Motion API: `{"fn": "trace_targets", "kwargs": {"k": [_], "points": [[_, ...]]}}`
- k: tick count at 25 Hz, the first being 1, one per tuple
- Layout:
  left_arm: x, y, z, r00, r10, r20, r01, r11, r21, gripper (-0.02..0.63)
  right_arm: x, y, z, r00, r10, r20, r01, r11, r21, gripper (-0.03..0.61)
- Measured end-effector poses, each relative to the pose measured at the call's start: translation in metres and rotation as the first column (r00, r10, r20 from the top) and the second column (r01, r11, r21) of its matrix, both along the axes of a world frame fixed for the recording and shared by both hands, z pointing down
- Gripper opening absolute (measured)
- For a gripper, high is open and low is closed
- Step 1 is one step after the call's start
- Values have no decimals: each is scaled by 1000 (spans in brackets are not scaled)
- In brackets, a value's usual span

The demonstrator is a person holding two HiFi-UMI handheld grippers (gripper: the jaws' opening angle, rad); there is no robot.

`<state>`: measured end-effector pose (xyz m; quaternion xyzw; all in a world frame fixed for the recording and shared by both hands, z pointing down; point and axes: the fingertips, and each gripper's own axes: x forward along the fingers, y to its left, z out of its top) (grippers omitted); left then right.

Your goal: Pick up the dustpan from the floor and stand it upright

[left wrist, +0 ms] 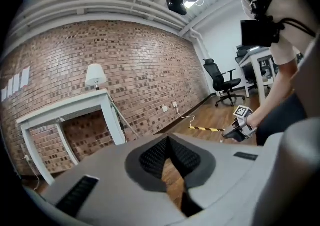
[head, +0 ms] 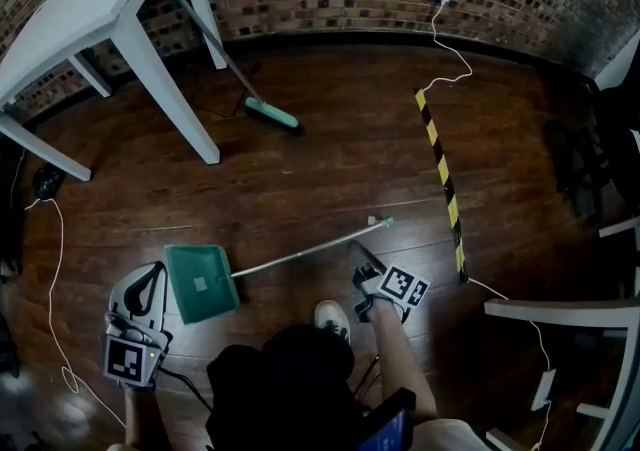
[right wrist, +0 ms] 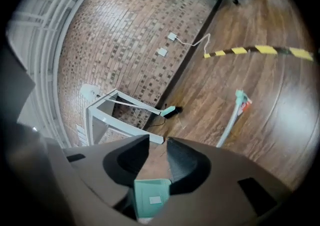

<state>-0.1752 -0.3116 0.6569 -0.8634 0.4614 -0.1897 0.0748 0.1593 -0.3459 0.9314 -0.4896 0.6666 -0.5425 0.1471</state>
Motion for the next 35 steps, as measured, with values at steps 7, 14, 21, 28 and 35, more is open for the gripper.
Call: {"fn": "trace_targets", "kwargs": {"k": [7, 14, 21, 28, 35], "points": [[7, -1, 91, 999, 37, -12, -36, 999, 28, 6, 4, -11, 155, 989, 105, 100, -92, 987, -129, 175], [-13, -6, 94, 999, 3, -44, -1, 999, 49, 6, -9, -26, 208, 989, 110, 103, -91, 981, -172, 176], [-31, -2, 93, 999, -26, -40, 28, 998, 59, 6, -16, -52, 213, 987, 122, 101, -107, 984, -141, 176], [-31, 0, 107, 998, -26, -57, 28, 999, 36, 6, -17, -44, 233, 979, 163, 123, -135, 968, -212, 176], [-31, -4, 110, 999, -16, -48, 17, 999, 34, 6, -23, -65, 236, 986, 149, 74, -133, 973, -187, 176]]}}
